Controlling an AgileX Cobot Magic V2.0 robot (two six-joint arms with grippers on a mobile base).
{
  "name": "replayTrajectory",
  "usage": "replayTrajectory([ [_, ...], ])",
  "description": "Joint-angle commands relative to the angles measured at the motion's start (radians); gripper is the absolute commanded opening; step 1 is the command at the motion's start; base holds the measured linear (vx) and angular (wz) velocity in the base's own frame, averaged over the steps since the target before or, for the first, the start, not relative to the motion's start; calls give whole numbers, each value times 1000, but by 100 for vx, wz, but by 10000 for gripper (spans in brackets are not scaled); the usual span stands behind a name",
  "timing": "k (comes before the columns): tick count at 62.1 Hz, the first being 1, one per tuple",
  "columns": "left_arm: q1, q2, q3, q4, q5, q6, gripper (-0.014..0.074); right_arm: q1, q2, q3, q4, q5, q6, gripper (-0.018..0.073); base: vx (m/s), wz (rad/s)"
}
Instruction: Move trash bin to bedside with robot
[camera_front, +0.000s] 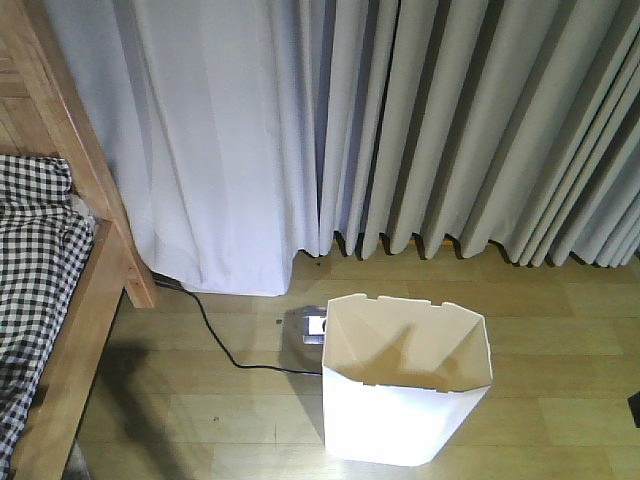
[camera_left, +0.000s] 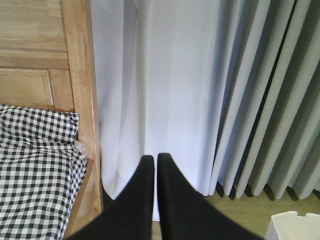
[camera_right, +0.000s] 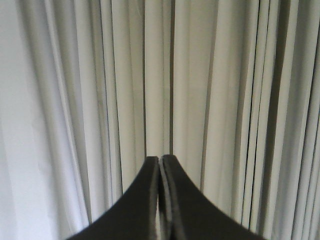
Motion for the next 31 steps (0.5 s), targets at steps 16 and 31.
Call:
replayTrajectory([
  [16, 1, -14, 12, -4, -69, -6, -6, 2, -13, 7, -14, -81, -5, -9, 0, 0],
  [31, 1, -14, 12, -4, -69, -6, -6, 2, -13, 7, -14, -81, -5, -9, 0, 0],
])
